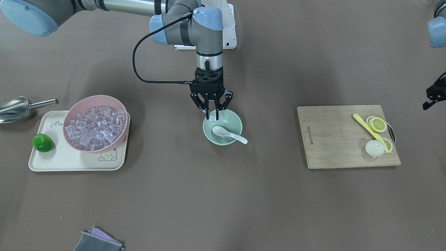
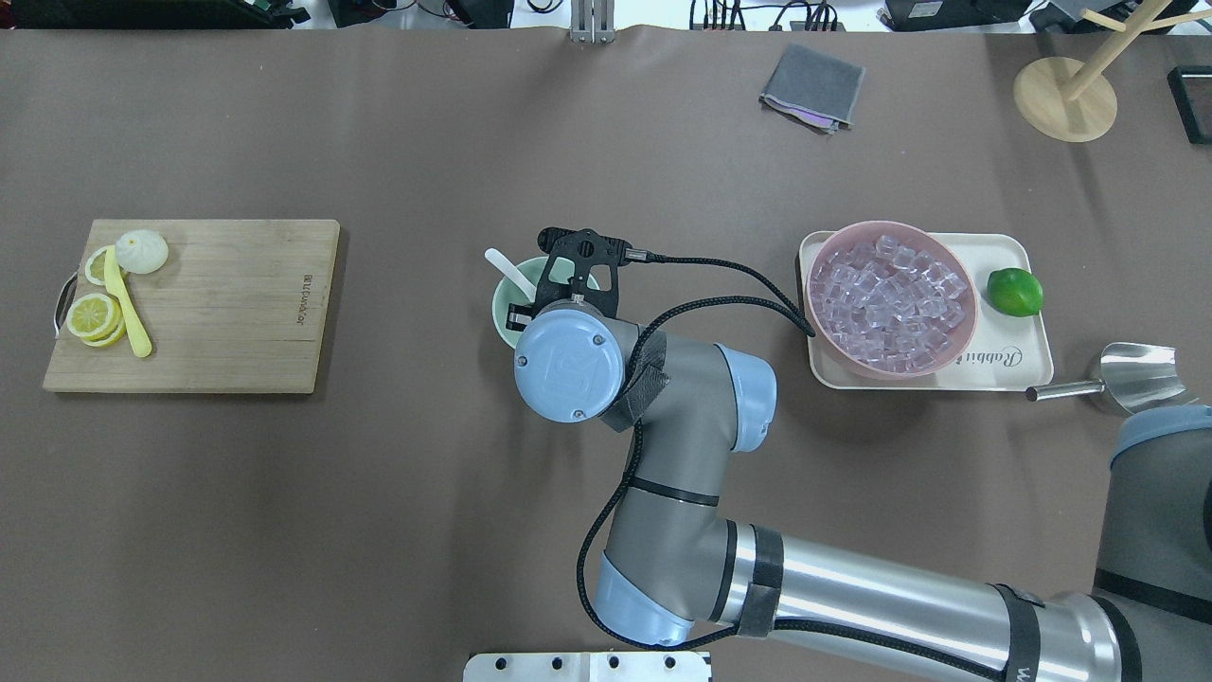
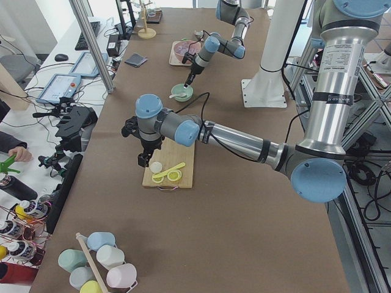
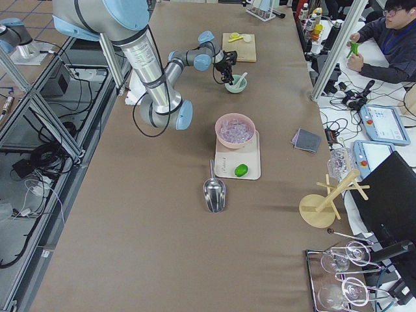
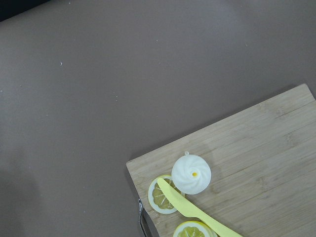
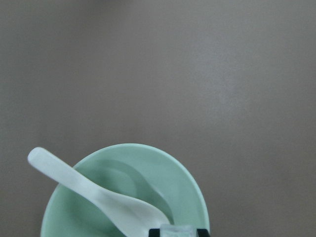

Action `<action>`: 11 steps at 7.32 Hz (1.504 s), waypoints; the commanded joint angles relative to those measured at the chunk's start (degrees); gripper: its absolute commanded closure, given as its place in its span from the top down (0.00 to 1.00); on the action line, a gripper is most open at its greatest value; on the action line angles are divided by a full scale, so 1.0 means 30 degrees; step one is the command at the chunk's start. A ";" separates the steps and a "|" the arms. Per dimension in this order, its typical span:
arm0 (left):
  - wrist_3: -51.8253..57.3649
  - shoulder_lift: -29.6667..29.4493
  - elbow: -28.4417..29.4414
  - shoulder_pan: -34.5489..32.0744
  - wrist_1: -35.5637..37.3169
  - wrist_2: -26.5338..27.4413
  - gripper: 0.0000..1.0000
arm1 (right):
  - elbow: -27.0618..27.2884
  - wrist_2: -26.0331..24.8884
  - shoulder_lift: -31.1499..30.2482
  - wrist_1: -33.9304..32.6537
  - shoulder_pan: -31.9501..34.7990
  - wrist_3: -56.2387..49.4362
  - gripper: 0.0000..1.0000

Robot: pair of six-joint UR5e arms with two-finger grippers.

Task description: Put spoon and ice into bowl

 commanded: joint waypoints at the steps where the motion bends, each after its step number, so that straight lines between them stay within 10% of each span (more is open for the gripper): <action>1: -0.0016 0.0354 0.0013 -0.0001 0.0031 0.0053 1.00 | -0.0218 -0.0029 0.0196 0.0865 0.0138 0.0319 1.00; 7: 0.0130 0.3984 0.0369 -0.1580 -0.0323 0.1315 1.00 | 0.0480 0.4857 -0.1731 -0.0007 0.5023 -0.3332 1.00; 11: 0.4759 0.4577 -0.1131 -0.2138 0.4748 0.1284 1.00 | 0.6648 0.8804 -0.6356 -0.4300 0.8682 -0.9944 1.00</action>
